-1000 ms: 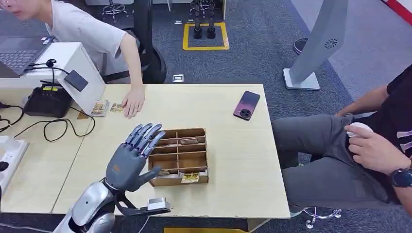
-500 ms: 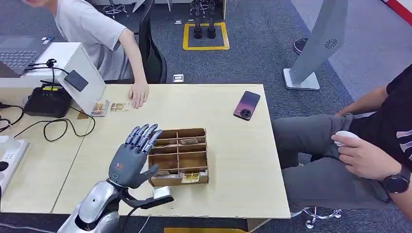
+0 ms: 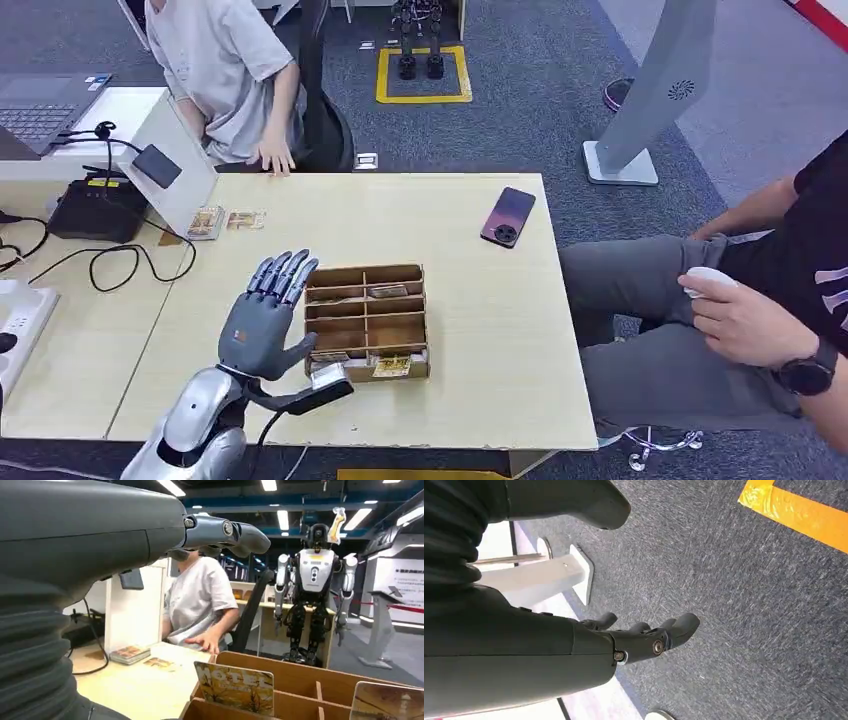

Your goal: Pass the card to the sensor for recognition and then transmit it.

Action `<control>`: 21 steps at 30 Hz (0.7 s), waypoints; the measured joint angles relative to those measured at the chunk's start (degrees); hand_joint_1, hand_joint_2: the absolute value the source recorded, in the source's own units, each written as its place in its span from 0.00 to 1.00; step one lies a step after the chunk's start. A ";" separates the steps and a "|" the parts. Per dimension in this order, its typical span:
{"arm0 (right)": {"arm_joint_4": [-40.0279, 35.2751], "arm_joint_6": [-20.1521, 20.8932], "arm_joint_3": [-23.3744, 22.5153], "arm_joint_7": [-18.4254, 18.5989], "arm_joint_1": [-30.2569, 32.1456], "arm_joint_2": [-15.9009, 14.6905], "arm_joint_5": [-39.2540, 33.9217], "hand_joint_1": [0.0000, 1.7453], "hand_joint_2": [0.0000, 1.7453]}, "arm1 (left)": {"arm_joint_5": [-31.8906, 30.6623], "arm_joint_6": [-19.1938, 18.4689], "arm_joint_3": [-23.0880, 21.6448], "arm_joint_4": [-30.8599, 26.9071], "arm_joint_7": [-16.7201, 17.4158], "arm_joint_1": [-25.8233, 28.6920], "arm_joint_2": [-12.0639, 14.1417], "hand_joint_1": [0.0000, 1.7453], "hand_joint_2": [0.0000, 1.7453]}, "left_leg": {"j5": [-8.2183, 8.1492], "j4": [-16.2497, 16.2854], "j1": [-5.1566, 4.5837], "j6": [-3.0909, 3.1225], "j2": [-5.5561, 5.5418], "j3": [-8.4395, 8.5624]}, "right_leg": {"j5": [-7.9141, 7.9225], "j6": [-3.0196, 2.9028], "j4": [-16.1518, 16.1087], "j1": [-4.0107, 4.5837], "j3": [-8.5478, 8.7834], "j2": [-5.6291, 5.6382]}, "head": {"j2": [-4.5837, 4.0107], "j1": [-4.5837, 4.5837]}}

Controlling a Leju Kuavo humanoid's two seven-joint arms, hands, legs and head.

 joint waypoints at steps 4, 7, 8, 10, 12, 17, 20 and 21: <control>0.00 0.00 0.00 0.02 0.00 0.00 0.04 0.00 1.00 | 0.83 -0.24 0.68 0.24 -0.28 0.00 -0.55 0.00 1.00 | 0.00 0.00 0.00 0.00 0.00 0.00 | 0.00 0.00 0.00 0.00 0.00 0.00 | 0.00 -0.02; 0.00 0.00 0.00 0.07 0.00 0.04 0.13 0.00 1.00 | 0.98 -0.39 0.76 0.46 -0.57 0.00 -0.87 0.00 1.00 | 0.00 0.00 0.00 0.00 0.00 0.00 | 0.00 0.00 0.00 0.00 0.00 0.00 | 0.00 0.00; 0.00 0.00 0.00 0.09 0.00 0.04 0.15 0.00 1.00 | 1.00 -0.42 0.76 0.48 -0.57 -0.01 -0.98 0.00 1.00 | 0.00 0.00 0.00 0.00 0.00 0.01 | 0.00 0.00 0.00 0.00 0.00 0.00 | 0.00 -0.02; 0.00 0.00 0.00 0.18 0.00 0.09 0.28 0.00 1.00 | 0.98 -0.59 0.76 0.55 -0.74 -0.01 -1.29 0.00 1.00 | 0.00 0.00 0.00 0.00 0.00 0.01 | 0.00 0.00 0.00 0.00 0.00 0.00 | 0.00 -0.02; 0.00 0.00 0.00 0.22 -0.01 0.11 0.39 0.00 1.00 | 0.98 -0.68 0.76 0.61 -0.74 -0.09 -1.66 0.00 1.00 | 0.00 0.00 0.00 0.00 0.00 0.01 | 0.00 0.00 0.00 0.00 0.00 0.00 | 0.00 -0.02; 0.00 0.00 0.00 0.22 -0.02 0.11 0.50 0.00 1.00 | 0.98 -1.27 0.76 1.22 -0.74 -0.76 -2.31 0.00 1.00 | 0.00 0.00 0.00 0.00 0.00 0.00 | 0.00 0.00 0.00 0.00 0.00 0.00 | 0.00 0.00; 0.00 -0.07 0.00 0.07 -0.02 0.11 0.59 0.00 1.00 | 1.18 -1.86 0.74 1.66 -0.74 -1.18 -2.58 0.00 1.00 | 0.00 0.00 0.00 0.00 0.00 0.01 | 0.00 0.00 0.00 0.00 0.00 0.00 | 0.00 0.00; 0.00 -0.07 0.00 0.07 -0.02 0.11 0.66 0.00 1.00 | 1.25 -1.95 0.74 1.79 -0.74 -1.24 -2.69 0.00 1.00 | 0.00 0.00 0.00 0.00 0.00 0.01 | 0.01 0.00 0.00 0.00 0.00 0.00 | 0.00 -0.02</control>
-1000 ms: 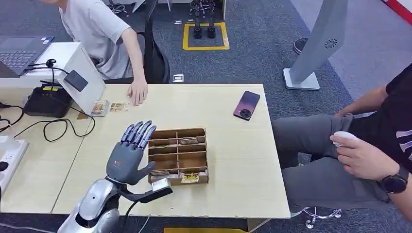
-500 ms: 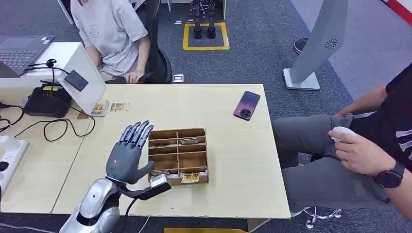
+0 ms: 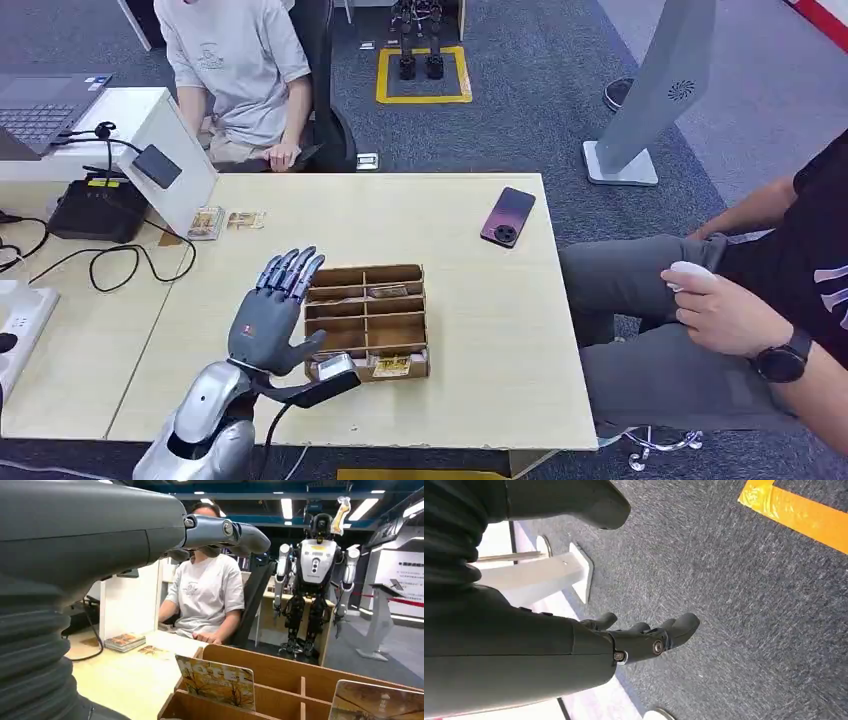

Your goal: Pass the card to the sensor for recognition and then transmit it.

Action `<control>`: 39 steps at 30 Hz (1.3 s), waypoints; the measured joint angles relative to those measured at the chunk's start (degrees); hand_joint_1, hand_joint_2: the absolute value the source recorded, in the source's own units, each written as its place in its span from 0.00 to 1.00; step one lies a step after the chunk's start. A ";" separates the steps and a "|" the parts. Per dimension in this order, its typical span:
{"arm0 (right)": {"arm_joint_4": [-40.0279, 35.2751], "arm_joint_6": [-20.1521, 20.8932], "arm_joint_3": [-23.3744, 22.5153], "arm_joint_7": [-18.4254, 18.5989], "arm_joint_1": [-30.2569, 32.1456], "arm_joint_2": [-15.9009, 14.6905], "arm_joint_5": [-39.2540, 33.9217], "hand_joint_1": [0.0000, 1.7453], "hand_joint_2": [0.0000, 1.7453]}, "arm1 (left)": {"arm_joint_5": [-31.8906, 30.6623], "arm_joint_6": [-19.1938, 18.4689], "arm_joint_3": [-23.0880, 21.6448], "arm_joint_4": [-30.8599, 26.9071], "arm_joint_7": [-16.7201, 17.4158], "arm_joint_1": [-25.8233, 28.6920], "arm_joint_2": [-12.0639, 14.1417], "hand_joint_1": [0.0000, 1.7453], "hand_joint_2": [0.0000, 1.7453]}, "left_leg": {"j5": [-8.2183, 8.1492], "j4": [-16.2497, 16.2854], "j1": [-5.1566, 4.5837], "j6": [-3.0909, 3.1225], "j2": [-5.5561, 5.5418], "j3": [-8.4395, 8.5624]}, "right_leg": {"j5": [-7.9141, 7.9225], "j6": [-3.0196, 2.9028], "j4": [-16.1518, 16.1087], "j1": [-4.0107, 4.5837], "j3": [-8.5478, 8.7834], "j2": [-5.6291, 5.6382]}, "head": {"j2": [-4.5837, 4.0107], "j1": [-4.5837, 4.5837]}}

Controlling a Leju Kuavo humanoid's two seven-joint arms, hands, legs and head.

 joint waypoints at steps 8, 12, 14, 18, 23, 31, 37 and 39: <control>0.00 -0.04 0.02 0.15 -0.02 0.00 0.17 0.00 1.00 | 0.22 -0.52 0.02 1.90 0.17 -0.90 -0.70 0.00 1.00 | 0.00 0.00 0.00 0.00 0.00 0.00 | 0.00 0.00 0.00 0.00 0.00 0.00 | 0.00 0.02; 0.00 -0.04 0.02 0.00 -0.02 0.00 0.24 0.00 1.00 | 0.59 -0.63 0.04 2.97 0.59 -1.06 -0.96 0.00 1.00 | 0.00 0.00 0.00 0.00 0.00 0.00 | 0.00 0.00 0.00 0.00 0.00 0.00 | 0.00 0.00; 0.00 -0.04 0.02 0.00 -0.03 0.00 0.31 0.00 1.00 | 0.72 -0.68 0.20 3.56 0.74 -1.12 -1.12 0.00 1.00 | 0.00 0.00 0.00 0.00 0.00 0.00 | 0.00 0.00 0.00 0.00 0.00 0.00 | 0.00 0.00; 0.00 -0.02 0.02 0.17 -0.04 0.02 0.39 0.00 1.00 | 0.96 -0.72 0.44 4.54 0.85 -1.30 -1.46 0.00 1.00 | 0.00 0.00 0.00 0.00 0.00 0.00 | 0.00 0.00 0.00 0.00 0.00 0.00 | 0.00 0.00; 0.00 -0.07 0.02 0.28 -0.06 0.17 0.50 0.00 1.00 | 1.36 -0.70 0.83 5.44 1.01 -1.50 -2.03 1.00 1.00 | 0.00 0.00 0.00 0.00 0.00 0.00 | 0.00 0.00 0.00 0.00 0.00 0.00 | 0.00 0.02; 0.00 -0.02 0.02 0.33 -0.22 0.37 0.50 0.00 1.00 | 3.85 -1.35 2.03 6.41 0.79 -1.97 -2.34 1.00 1.00 | 0.00 0.00 0.00 0.00 0.00 0.00 | 0.00 0.00 0.00 0.00 0.00 -0.01 | 0.00 0.02; 0.00 0.09 0.02 0.39 -0.23 0.37 0.52 0.00 1.00 | 5.22 -1.42 3.04 6.54 0.68 -1.97 -2.65 1.00 1.00 | 0.00 0.00 0.00 0.00 0.00 -0.01 | 0.00 0.00 0.00 0.00 0.00 0.00 | 0.00 0.02; 0.00 0.09 0.02 0.33 -0.24 0.39 0.61 0.00 1.00 | 6.87 -2.66 3.19 6.58 -0.26 -2.03 -2.67 1.00 1.00 | 0.00 0.00 0.00 0.00 -0.01 -0.01 | 0.00 0.00 0.00 0.00 0.01 -0.01 | 0.02 0.00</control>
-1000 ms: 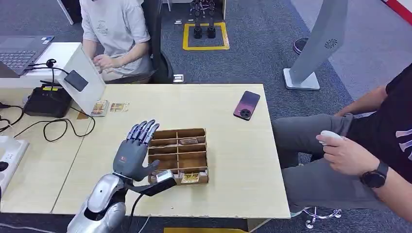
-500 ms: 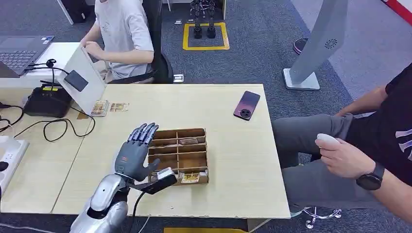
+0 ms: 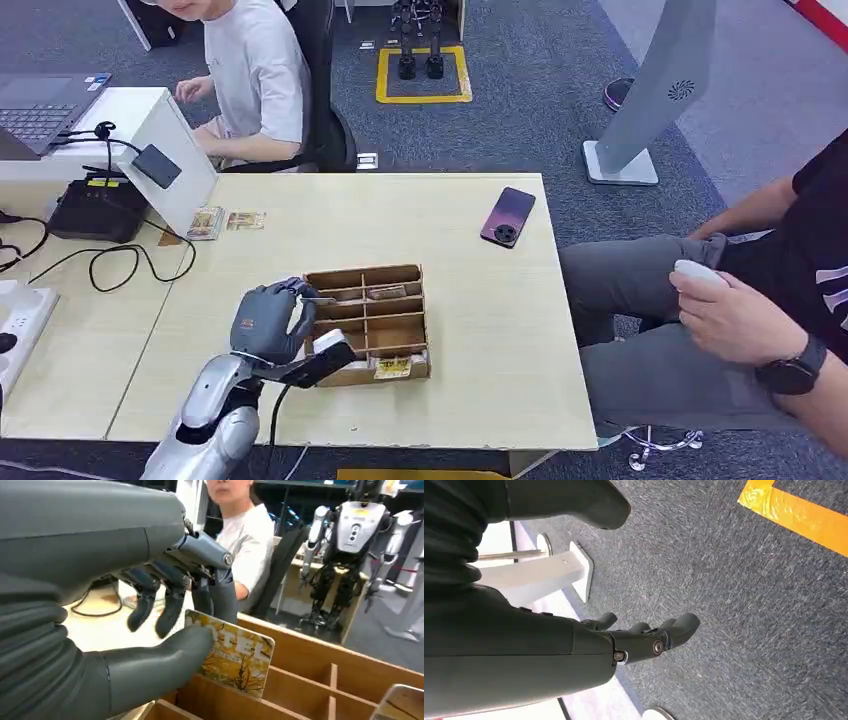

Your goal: Pass the card to the sensor for recognition and then transmit it.

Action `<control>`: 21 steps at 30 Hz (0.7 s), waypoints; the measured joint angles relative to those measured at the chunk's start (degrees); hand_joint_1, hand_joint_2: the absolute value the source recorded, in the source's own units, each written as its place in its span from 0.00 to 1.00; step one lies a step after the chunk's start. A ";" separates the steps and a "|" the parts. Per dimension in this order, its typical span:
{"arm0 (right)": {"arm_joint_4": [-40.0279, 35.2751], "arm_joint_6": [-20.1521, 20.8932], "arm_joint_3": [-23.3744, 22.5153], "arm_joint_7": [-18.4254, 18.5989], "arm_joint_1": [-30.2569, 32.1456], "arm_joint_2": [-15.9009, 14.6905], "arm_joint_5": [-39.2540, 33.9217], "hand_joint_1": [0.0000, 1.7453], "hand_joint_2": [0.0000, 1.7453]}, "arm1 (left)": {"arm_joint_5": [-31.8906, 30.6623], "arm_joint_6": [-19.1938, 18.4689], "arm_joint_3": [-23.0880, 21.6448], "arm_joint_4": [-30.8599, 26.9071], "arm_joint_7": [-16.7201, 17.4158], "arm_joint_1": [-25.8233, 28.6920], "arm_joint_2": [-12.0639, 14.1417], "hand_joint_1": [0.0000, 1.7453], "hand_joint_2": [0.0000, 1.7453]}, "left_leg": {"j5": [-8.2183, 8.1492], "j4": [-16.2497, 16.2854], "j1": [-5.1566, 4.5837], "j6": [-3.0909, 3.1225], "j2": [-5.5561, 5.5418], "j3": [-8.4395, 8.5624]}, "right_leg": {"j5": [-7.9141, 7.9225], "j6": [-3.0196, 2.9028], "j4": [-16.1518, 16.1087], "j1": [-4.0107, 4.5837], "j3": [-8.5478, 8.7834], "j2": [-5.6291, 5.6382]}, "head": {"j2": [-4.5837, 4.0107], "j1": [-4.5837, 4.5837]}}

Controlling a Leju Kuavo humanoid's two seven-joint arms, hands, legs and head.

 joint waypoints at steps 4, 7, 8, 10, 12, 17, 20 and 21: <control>0.00 0.00 0.00 -0.17 -0.11 0.00 0.04 0.00 1.00 | 4.23 -2.48 0.83 0.00 -1.97 -0.89 0.20 1.00 1.00 | 0.03 0.00 0.00 0.02 -0.01 -0.01 | 0.00 0.00 0.00 0.00 0.01 -0.02 | -0.02 0.00; 0.00 -0.09 0.00 -0.24 -0.14 0.00 -0.02 0.00 1.00 | 6.81 -4.03 1.57 -0.68 -2.63 -1.94 0.79 1.00 1.00 | 0.06 0.00 0.01 -0.03 -0.02 -0.01 | 0.03 0.00 0.01 0.01 0.00 -0.02 | 0.00 0.02; 0.00 -0.11 0.00 -0.26 -0.13 0.00 -0.09 0.00 1.00 | 7.91 -4.67 1.81 -1.34 -2.89 -2.29 1.18 1.00 1.00 | 0.07 0.00 0.01 -0.04 -0.02 -0.01 | 0.03 0.00 0.01 0.01 0.00 -0.01 | -0.02 0.00; 0.00 -0.09 0.00 -0.28 -0.10 0.00 -0.13 0.00 1.00 | 10.92 -6.37 2.54 -3.68 -3.66 -3.18 2.60 1.00 1.00 | 0.08 0.00 0.02 -0.05 -0.02 -0.01 | 0.04 0.00 0.02 0.01 -0.01 -0.01 | -0.02 0.02; 0.00 -0.04 0.00 -0.33 -0.08 0.00 -0.11 0.00 1.00 | 14.05 -8.82 3.46 -6.34 -3.94 -4.83 4.53 1.00 1.00 | 0.10 0.00 0.04 -0.07 -0.02 -0.01 | 0.05 -0.01 0.02 0.01 -0.02 -0.01 | -0.02 0.00; 0.00 0.00 0.00 -0.33 -0.08 0.00 -0.11 0.00 1.00 | 17.93 -11.26 6.12 -12.04 -3.99 -9.46 8.06 1.00 1.00 | 0.17 0.00 0.06 -0.06 -0.02 -0.02 | 0.07 -0.04 0.05 0.02 -0.03 -0.02 | -0.02 0.00; 0.00 -0.26 -0.02 -0.68 -0.08 0.00 -0.13 0.00 1.00 | 18.76 -11.26 6.88 -14.95 -2.35 -12.90 10.31 1.00 1.00 | 0.21 0.00 0.08 -0.09 -0.03 -0.09 | 0.12 -0.05 0.06 0.03 -0.08 -0.01 | -0.02 0.02; 0.00 -0.26 -0.02 -0.70 -0.08 0.00 -0.13 0.00 1.00 | 19.20 -11.59 7.17 -15.59 -1.91 -14.33 11.11 1.00 1.00 | 0.21 0.00 0.07 -0.09 -0.02 -0.09 | 0.13 -0.06 0.06 0.03 -0.09 -0.01 | -0.02 0.02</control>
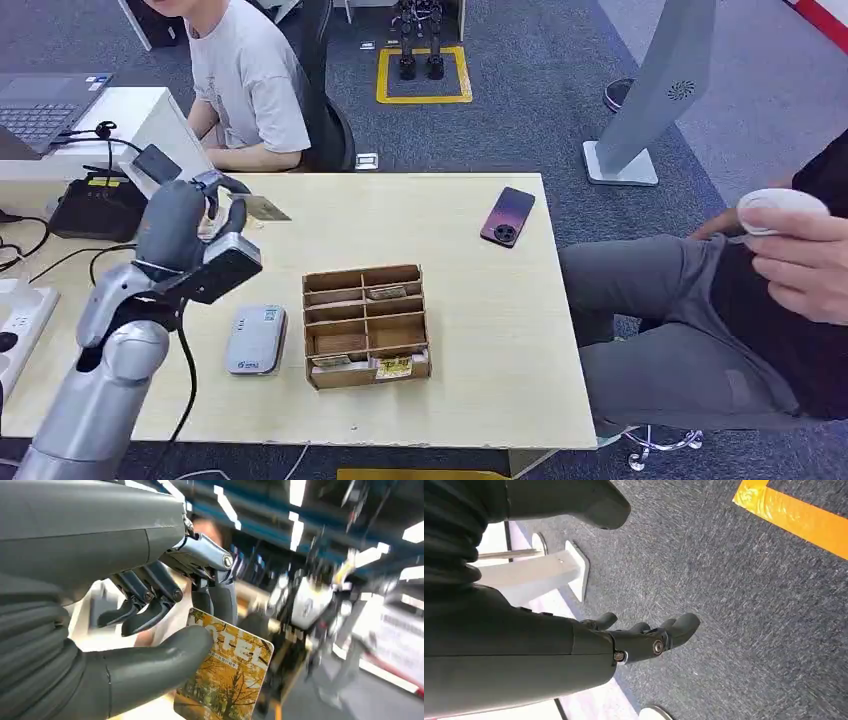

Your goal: Pass the card to the sensor for recognition and then transmit it.

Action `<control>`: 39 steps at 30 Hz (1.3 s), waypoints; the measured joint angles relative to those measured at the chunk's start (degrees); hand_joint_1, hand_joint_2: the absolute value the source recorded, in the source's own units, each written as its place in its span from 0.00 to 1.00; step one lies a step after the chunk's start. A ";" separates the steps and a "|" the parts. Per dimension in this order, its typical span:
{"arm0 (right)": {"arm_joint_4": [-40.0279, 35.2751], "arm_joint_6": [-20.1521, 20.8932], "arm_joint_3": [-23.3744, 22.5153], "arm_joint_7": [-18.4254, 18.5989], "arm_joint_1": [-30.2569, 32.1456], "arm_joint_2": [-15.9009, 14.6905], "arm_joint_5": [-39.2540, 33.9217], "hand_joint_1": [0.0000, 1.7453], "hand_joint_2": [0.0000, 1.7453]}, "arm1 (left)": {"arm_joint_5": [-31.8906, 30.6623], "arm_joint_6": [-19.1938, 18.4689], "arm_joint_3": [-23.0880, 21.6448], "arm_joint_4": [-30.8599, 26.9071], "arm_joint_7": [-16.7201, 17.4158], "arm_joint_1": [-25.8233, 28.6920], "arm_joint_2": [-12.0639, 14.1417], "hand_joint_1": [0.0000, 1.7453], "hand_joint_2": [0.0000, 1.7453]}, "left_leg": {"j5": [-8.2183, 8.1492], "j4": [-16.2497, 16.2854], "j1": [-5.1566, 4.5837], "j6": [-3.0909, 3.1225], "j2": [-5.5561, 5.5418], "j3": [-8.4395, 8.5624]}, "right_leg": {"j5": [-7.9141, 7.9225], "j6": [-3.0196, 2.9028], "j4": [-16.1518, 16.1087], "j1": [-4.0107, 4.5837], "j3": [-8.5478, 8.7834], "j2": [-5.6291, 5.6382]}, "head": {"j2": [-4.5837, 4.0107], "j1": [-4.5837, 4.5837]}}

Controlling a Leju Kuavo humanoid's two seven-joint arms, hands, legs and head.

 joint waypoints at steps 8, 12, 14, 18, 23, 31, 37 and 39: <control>0.00 0.02 0.02 -0.11 -0.03 0.11 0.59 0.00 1.00 | -9.13 0.95 1.03 -0.08 7.85 -5.31 1.92 1.00 1.00 | 0.01 0.01 -0.04 0.01 0.00 0.00 | 0.03 0.05 -0.01 -0.02 -0.05 0.00 | 0.02 -0.02; 0.00 0.02 0.06 0.04 -0.42 0.15 0.63 0.00 1.00 | -16.23 7.62 1.03 8.08 11.16 -8.10 -0.02 1.00 1.00 | 0.05 0.01 -0.05 0.02 0.01 -0.01 | 0.10 0.02 -0.01 -0.02 -0.05 0.01 | 0.00 0.00; 0.02 0.02 0.11 0.20 -0.61 0.15 0.63 0.00 1.00 | -19.07 10.99 1.03 12.54 11.93 -9.36 -0.61 1.00 1.00 | 0.07 0.01 -0.04 0.00 0.06 -0.01 | 0.14 -0.01 -0.01 -0.02 -0.06 0.04 | 0.00 0.00; 0.02 0.02 0.22 0.31 -0.63 0.15 0.63 0.00 1.00 | -22.54 15.57 1.57 20.71 12.13 -11.12 -1.25 1.00 1.00 | 0.10 0.01 -0.03 -0.02 0.07 -0.01 | 0.16 -0.02 0.00 -0.02 -0.09 0.05 | 0.00 -0.02; 0.04 0.02 0.68 0.39 -0.63 0.17 0.61 0.00 1.00 | -22.91 16.13 2.40 26.16 11.85 -11.32 -1.97 1.00 1.00 | 0.10 0.01 -0.02 -0.02 0.07 -0.06 | 0.16 -0.02 0.00 -0.02 -0.13 0.05 | 0.00 0.00; 0.07 -0.11 1.09 0.17 -0.61 0.17 0.55 0.00 1.00 | -21.44 16.31 3.21 28.64 11.14 -11.46 -2.74 1.00 1.00 | 0.10 0.01 -0.03 -0.02 0.07 -0.11 | 0.17 -0.01 0.00 -0.02 -0.17 0.05 | 0.02 0.00; 0.09 -0.17 1.18 0.52 -0.63 0.24 0.50 0.00 1.00 | -21.68 17.79 3.80 29.60 10.64 -11.48 -2.93 0.00 1.00 | 0.10 0.01 -0.02 -0.02 0.07 -0.14 | 0.17 -0.01 0.00 -0.02 -0.17 0.05 | 0.00 0.00; 0.09 -0.31 1.16 0.74 -0.61 0.31 -0.02 0.00 1.00 | -20.65 19.79 4.53 29.66 10.73 -11.24 -2.89 0.00 1.00 | 0.10 0.01 -0.02 -0.02 0.07 -0.15 | 0.17 -0.01 0.00 -0.02 -0.17 0.05 | 0.00 0.00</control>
